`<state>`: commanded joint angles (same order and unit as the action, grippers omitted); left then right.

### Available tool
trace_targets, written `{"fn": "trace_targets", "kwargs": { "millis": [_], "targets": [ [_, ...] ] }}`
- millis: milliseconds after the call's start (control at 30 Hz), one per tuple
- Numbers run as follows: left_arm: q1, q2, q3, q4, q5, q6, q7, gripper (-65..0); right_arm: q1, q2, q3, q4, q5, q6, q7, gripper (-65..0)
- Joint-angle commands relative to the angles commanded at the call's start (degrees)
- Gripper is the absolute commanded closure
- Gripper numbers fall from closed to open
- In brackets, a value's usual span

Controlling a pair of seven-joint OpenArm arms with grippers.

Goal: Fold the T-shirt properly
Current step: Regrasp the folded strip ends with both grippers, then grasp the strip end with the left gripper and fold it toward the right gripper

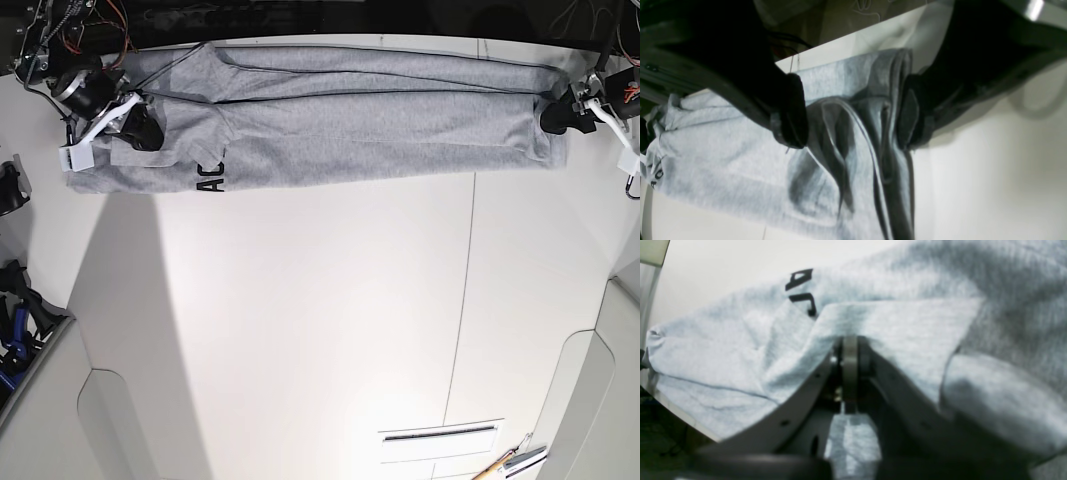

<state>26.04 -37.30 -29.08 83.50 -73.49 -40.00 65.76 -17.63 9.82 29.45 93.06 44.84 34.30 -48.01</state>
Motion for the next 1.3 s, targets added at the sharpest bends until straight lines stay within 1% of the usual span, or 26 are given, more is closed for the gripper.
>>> {"fn": "trace_targets", "kwargs": {
  "millis": [67,133,200,300,333,367,400,467,500,600,667,700,733,800,933,1000,1067,1133,1167,1233,1300],
  "targets": [
    [0.0,0.0,1.8,0.0,0.3,0.0,-0.2,-45.3,0.0,0.0,0.0,0.0,0.6,0.00,0.0,0.0],
    [0.0,0.0,4.3,0.0,3.1,0.0,-2.4,-45.3,0.0,0.0,0.0,0.0,0.6,0.00,-0.1,0.0],
    [0.0,0.0,6.7,0.0,5.4,0.0,-4.7,-45.3,0.0,0.0,0.0,0.0,0.9,0.00,-1.4,0.0],
    [0.0,0.0,8.9,0.0,4.9,0.0,-4.7,-45.1,0.0,0.0,0.0,0.0,4.2,0.00,-4.5,0.0],
    [0.0,0.0,9.2,0.0,4.9,0.0,-4.7,-43.7,0.0,0.0,0.0,0.0,5.3,0.00,-4.9,0.0],
    [0.0,0.0,9.2,0.0,4.9,0.0,-4.7,-37.9,0.0,0.0,0.0,0.0,5.7,0.00,-5.0,0.0],
    [0.0,0.0,9.2,0.0,4.9,0.0,-5.2,-27.8,0.0,0.0,0.0,0.0,5.7,0.00,-5.0,0.0],
    [0.0,0.0,9.2,0.0,5.0,0.0,-5.9,-2.7,0.0,0.0,0.0,0.0,5.7,0.00,-5.0,0.0],
    [0.0,0.0,9.2,0.0,5.0,0.0,-6.6,0.0,0.0,0.0,0.0,0.0,5.7,0.00,-5.0,0.0],
    [-0.6,0.0,9.1,0.3,5.2,0.0,-7.7,0.0,0.0,0.0,0.1,0.6,7.0,0.02,-5.3,0.0],
    [-1.1,0.0,8.2,1.2,5.2,0.0,-7.7,0.0,-0.1,0.0,0.5,2.1,9.2,0.15,-6.9,0.0],
    [-1.3,0.0,7.5,1.9,5.3,0.0,-7.8,0.0,-0.1,0.0,0.8,3.1,9.6,0.50,-7.8,0.0],
    [-1.4,0.0,6.5,2.6,5.9,0.0,-8.1,0.0,-0.1,0.0,1.3,4.3,9.7,0.48,-8.5,0.0],
    [-1.4,0.0,4.2,4.6,9.8,0.0,-10.0,0.0,-0.3,0.0,2.6,7.1,9.8,0.46,-8.9,0.0],
    [-1.7,-0.1,0.5,8.9,20.6,0.0,-13.7,0.0,-0.3,0.0,6.4,11.9,9.8,0.44,-9.2,0.0],
    [-3.1,-0.5,-0.1,9.9,23.9,0.0,-14.4,0.0,-0.3,0.0,8.2,13.2,9.8,0.44,-9.4,0.0],
    [-5.0,-1.4,-0.1,10.3,27.3,1.7,-15.2,0.0,-0.3,0.0,9.7,13.7,10.8,0.44,-10.6,0.0],
    [-6.6,-2.2,-0.1,11.3,30.9,4.1,-15.2,0.0,-0.4,0.0,10.9,13.9,11.1,0.46,-11.2,0.0],
    [-7.0,-2.6,-0.1,12.5,32.0,4.8,-14.7,0.0,-0.3,0.0,11.5,13.9,11.1,0.46,-11.2,0.0],
    [-7.0,-3.0,-0.1,17.0,32.4,4.9,-12.5,0.0,-0.4,0.0,12.5,13.9,11.1,0.46,-11.2,0.0],
    [-6.9,-2.3,-0.1,22.9,32.0,4.9,-9.0,0.0,-0.4,0.0,13.5,13.9,11.1,0.46,-11.2,0.0]
  ]
}}
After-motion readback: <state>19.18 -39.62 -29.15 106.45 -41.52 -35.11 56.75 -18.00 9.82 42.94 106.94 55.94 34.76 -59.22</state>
